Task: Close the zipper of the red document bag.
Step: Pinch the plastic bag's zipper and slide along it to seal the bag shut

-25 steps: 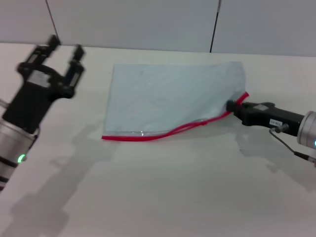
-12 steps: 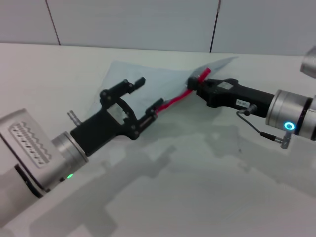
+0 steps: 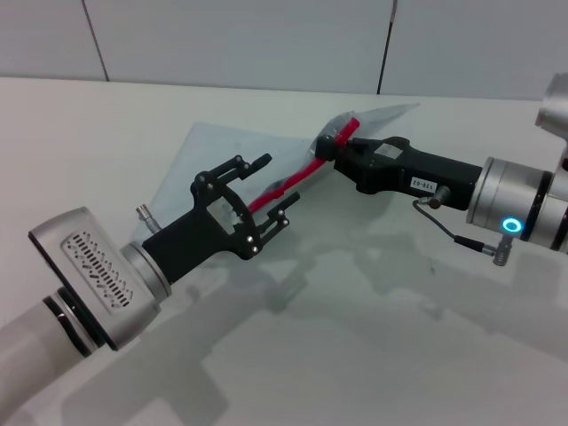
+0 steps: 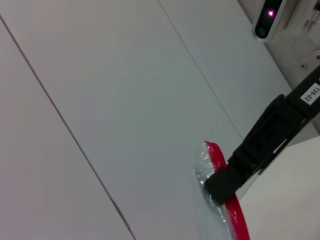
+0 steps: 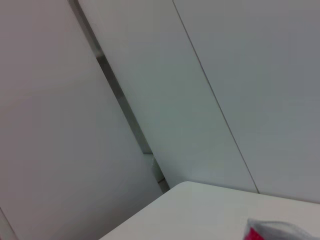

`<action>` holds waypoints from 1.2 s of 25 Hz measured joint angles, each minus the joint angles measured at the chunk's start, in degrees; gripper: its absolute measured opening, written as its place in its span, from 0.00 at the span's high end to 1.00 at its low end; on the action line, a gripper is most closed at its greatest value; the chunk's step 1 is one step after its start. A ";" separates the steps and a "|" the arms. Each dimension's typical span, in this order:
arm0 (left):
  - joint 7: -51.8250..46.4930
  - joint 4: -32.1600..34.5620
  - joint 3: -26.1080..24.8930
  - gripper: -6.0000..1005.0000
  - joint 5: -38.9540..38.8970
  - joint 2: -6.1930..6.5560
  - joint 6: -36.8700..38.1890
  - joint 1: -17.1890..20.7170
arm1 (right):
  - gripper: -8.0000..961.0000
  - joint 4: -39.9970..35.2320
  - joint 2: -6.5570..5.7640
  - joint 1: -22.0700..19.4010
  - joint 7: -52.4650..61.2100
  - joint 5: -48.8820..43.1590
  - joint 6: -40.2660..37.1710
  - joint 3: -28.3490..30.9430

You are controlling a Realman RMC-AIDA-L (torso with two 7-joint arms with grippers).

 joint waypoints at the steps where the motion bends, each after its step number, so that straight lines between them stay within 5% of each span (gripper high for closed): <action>1: 0.01 0.06 -0.02 0.52 0.00 0.01 0.00 -0.01 | 0.94 0.01 0.00 0.00 0.00 -0.02 -0.01 0.00; 11: 6.95 -1.37 -0.17 0.57 0.01 -0.06 0.00 0.37 | 0.92 0.02 -0.02 0.03 0.00 -0.02 0.16 -0.09; 16: 7.15 -1.41 -0.24 0.73 0.01 -0.09 0.00 0.41 | 0.92 0.02 -0.02 0.03 0.04 -0.01 0.06 -0.56; 30: 7.18 -1.38 -0.33 0.90 -0.02 -0.10 -0.01 0.42 | 0.89 -0.13 0.07 -0.14 0.04 0.04 0.24 -0.77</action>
